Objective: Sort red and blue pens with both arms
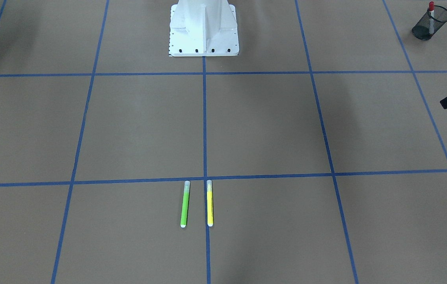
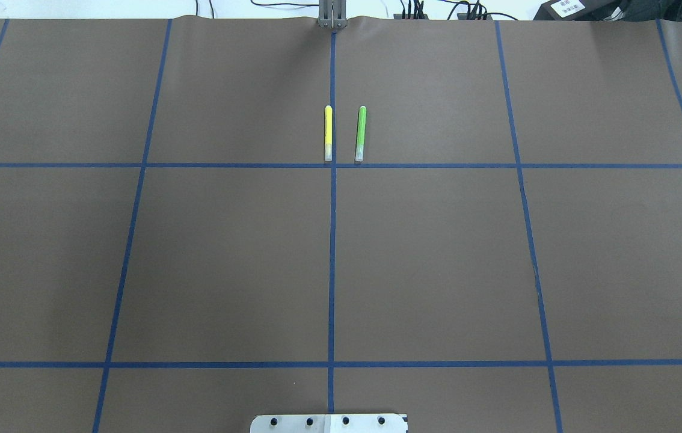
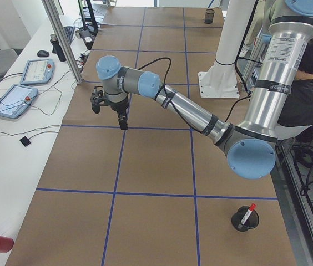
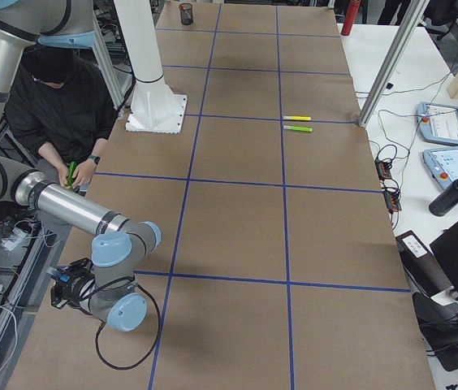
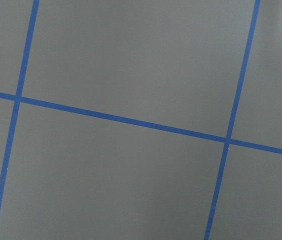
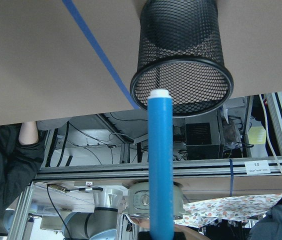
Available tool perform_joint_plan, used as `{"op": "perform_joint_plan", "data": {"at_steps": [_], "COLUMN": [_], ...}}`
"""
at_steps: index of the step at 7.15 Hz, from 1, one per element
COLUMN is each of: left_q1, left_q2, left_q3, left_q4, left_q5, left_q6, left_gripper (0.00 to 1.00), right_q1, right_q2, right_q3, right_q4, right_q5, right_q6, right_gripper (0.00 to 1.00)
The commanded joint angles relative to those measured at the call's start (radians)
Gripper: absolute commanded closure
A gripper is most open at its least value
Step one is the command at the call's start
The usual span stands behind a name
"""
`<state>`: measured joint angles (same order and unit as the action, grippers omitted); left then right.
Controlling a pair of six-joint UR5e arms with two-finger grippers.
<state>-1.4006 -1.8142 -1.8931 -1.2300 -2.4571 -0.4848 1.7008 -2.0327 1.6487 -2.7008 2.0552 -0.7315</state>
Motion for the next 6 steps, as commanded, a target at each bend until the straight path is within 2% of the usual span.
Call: {"op": "perform_joint_plan", "data": {"at_steps": [1,2,3,4,5,6], "left_q1": [0.000,0.000,0.000,0.000,0.000,0.000], "left_q2": [-0.010,-0.013,-0.014,-0.014,-0.017,-0.017], "left_q3": [-0.006,-0.007,-0.008,-0.006,-0.004,-0.003], "left_q4": [-0.006,-0.006,-0.006,-0.006,-0.006,-0.006], "left_q5": [0.001,0.001,0.001,0.004,0.015,0.015], "left_q6": [-0.037,-0.038,-0.038,-0.038,-0.038,-0.040], "left_gripper": [0.00,0.00,0.00,0.00,0.00,0.00], "right_q1": [0.000,0.000,0.000,0.000,0.000,0.000], "right_q2": [0.005,0.017,0.035,0.037,0.049,0.046], "right_q3": [-0.065,-0.105,-0.125,-0.127,-0.129,-0.132], "right_q4": [0.006,0.012,0.010,0.012,0.016,0.035], "right_q5": [0.025,0.052,0.054,0.053,0.048,0.043], "right_q6": [0.007,0.007,0.009,0.009,0.018,0.020], "right_gripper": [1.00,1.00,0.83,0.12,0.01,0.01]}}
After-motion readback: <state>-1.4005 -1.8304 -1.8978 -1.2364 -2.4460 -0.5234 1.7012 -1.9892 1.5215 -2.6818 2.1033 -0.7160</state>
